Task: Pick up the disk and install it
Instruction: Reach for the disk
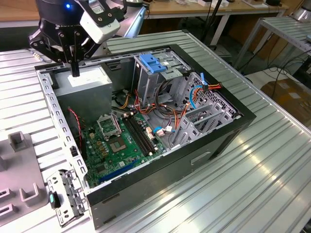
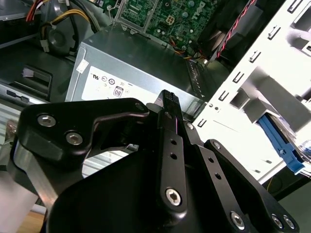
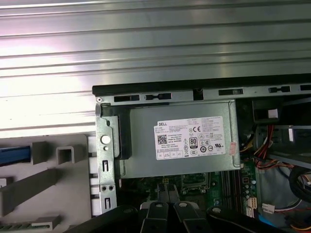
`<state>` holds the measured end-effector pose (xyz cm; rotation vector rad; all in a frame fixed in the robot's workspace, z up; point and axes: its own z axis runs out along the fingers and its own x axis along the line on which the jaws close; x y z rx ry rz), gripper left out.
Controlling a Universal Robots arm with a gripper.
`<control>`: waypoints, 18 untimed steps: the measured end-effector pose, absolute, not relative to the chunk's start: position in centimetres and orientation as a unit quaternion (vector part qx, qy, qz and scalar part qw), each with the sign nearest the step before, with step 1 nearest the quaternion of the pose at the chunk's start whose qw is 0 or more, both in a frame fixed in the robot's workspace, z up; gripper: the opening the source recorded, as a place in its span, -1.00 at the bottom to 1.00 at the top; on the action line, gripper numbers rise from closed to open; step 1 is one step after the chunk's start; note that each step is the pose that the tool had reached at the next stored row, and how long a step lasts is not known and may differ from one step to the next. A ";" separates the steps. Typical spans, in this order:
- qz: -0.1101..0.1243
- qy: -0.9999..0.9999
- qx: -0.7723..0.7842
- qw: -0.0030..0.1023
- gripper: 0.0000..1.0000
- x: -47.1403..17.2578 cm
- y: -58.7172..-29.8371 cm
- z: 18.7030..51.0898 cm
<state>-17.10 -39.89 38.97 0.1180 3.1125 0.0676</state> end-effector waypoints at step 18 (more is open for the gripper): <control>0.022 0.999 0.038 0.013 -0.79 -18.5 -39.9 38.9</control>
